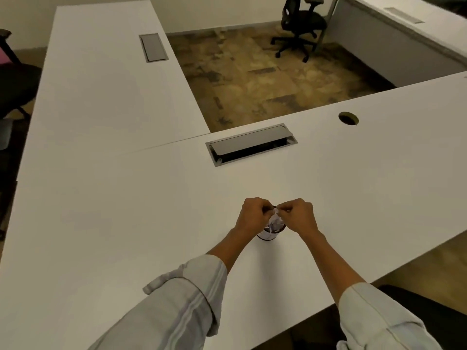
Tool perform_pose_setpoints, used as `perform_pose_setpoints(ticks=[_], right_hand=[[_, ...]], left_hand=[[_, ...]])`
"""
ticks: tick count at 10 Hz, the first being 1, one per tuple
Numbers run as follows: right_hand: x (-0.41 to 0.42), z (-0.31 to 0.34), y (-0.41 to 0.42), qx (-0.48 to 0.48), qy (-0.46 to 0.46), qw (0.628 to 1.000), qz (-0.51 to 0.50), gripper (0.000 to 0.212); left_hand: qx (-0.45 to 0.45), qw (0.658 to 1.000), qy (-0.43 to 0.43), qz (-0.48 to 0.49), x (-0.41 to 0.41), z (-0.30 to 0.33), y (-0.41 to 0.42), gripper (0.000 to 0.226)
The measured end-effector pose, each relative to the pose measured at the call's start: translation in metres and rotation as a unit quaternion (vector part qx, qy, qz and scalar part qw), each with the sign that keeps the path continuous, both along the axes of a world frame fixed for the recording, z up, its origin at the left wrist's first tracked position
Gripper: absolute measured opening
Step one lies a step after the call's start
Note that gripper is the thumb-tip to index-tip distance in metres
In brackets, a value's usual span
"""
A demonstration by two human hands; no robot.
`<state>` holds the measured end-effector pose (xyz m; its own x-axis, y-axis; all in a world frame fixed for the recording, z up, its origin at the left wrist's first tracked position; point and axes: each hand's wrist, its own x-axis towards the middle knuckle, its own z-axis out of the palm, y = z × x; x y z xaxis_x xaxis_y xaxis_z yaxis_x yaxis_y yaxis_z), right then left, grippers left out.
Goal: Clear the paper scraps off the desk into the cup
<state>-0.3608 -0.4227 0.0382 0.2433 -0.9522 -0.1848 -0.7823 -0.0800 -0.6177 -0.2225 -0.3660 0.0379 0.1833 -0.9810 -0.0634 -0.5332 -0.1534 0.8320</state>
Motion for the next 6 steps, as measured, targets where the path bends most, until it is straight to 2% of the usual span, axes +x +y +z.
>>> perform_pose_setpoints(ticks=[2,4,5,6], right_hand=[[-0.003,0.002,-0.010,-0.017,0.017,1.000,-0.014,0.014],[0.003,0.002,-0.010,-0.032,-0.017,0.998,-0.044,0.007],[0.013,0.002,-0.001,-0.076,-0.042,0.996,-0.031,0.011],[0.026,-0.003,0.013,-0.160,-0.021,0.986,0.045,0.014]], left_hand=[[0.002,1.000,-0.024,-0.017,0.010,-0.003,0.000,0.016],[-0.025,0.999,-0.031,0.025,0.038,-0.006,0.020,0.014],[-0.010,0.997,-0.066,0.048,0.055,-0.009,0.036,0.015],[0.035,0.990,-0.126,0.051,0.071,-0.012,0.055,0.024]])
